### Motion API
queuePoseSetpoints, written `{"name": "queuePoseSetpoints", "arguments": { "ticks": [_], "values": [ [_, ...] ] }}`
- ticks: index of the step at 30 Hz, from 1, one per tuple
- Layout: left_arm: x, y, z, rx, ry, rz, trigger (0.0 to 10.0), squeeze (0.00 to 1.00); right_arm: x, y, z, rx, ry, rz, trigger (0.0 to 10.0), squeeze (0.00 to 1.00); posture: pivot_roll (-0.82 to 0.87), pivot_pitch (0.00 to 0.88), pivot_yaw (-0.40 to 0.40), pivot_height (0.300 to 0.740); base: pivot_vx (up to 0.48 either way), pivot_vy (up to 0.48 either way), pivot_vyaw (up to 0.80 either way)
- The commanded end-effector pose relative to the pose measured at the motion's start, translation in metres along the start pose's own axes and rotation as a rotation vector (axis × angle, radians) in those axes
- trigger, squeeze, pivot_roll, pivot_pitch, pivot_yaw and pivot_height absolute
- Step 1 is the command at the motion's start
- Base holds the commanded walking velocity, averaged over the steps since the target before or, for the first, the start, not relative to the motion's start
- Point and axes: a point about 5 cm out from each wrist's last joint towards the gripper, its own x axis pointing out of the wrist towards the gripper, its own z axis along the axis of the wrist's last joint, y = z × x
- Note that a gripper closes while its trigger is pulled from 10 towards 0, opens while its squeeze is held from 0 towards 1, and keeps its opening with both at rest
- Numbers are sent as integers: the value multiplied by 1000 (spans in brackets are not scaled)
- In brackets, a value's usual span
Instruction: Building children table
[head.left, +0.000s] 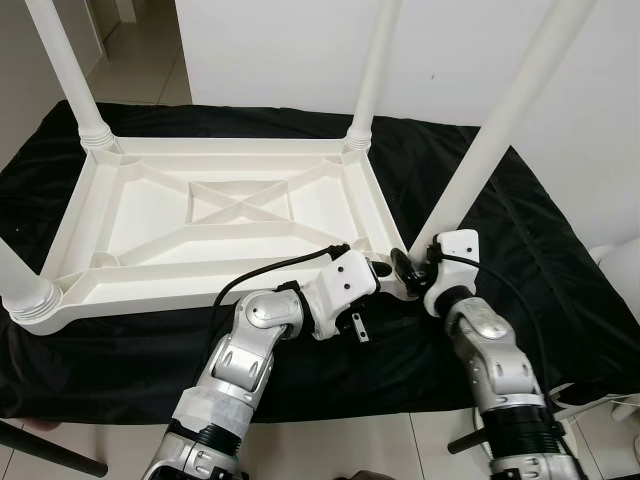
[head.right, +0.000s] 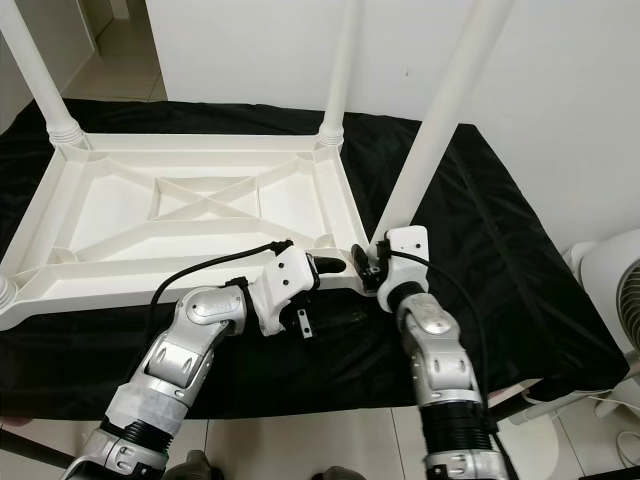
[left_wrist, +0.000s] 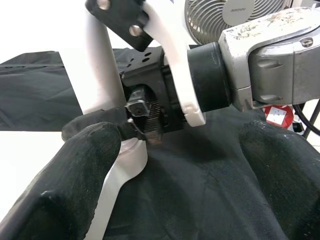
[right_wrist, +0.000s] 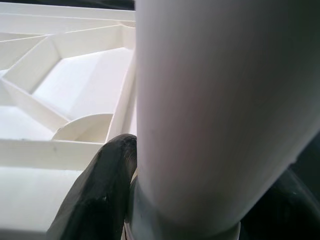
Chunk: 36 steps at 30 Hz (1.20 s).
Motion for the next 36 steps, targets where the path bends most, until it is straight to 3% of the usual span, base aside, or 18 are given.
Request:
{"name": "queuePoseSetpoints", "arguments": {
  "ticks": [1, 4, 7, 10, 11, 16, 21, 22, 32, 33, 34, 36],
  "values": [
    [0, 4, -1, 5, 11, 136, 10000, 0, -3, -4, -7, 45, 41, -71, 10000, 0, 13, 0, -63, 740, 0, 0, 0],
    [1, 4, -1, 6, 11, 136, 10000, 0, -4, -3, -6, 60, 39, -156, 10000, 0, 14, 0, -67, 740, 0, 0, 0],
    [1, 4, -2, 6, 11, 137, 10000, 0, -10, 2, -6, 109, 38, -362, 10000, 0, 15, 0, -73, 740, 0, 0, 0],
    [1, 3, -2, 5, 11, 137, 10000, 0, -11, 4, -6, 125, 33, -411, 10000, 0, 15, 0, -73, 740, 0, 0, 0],
    [1, 3, -2, 4, 10, 139, 10000, 0, -14, 12, -9, 147, 42, -466, 10000, 0, 22, 0, -80, 740, 0, 0, 0],
    [1, 3, -2, 4, 10, 145, 10000, 0, -13, 25, -7, 155, 37, -449, 10000, 0, 26, 0, -83, 740, 0, 0, 0],
    [0, 3, -3, 4, 11, 146, 10000, 0, -12, 27, -4, 158, 26, -437, 10000, 0, 26, 0, -83, 740, 0, 0, 0],
    [1, 3, -3, 5, 11, 145, 10000, 0, -12, 24, 0, 162, 0, -442, 10000, 1000, 23, 0, -84, 740, 0, 0, 0],
    [1, 1, -3, 7, 9, 139, 10000, 0, -24, 21, -1, 134, -63, -386, 10000, 1000, 16, 0, -83, 740, 0, 0, 0],
    [1, 1, -3, 7, 9, 138, 10000, 0, -26, 19, -3, 128, -60, -365, 10000, 914, 15, 0, -85, 740, 0, 0, 0],
    [1, 1, -3, 8, 9, 138, 10000, 0, -29, 19, -6, 121, -62, -325, 10000, 0, 13, 0, -85, 740, 0, 0, 0],
    [1, 1, -3, 9, 10, 141, 10000, 0, -34, 16, -10, 105, -70, -259, 10000, 0, 12, 0, -84, 740, 0, 0, 0]
  ]
}}
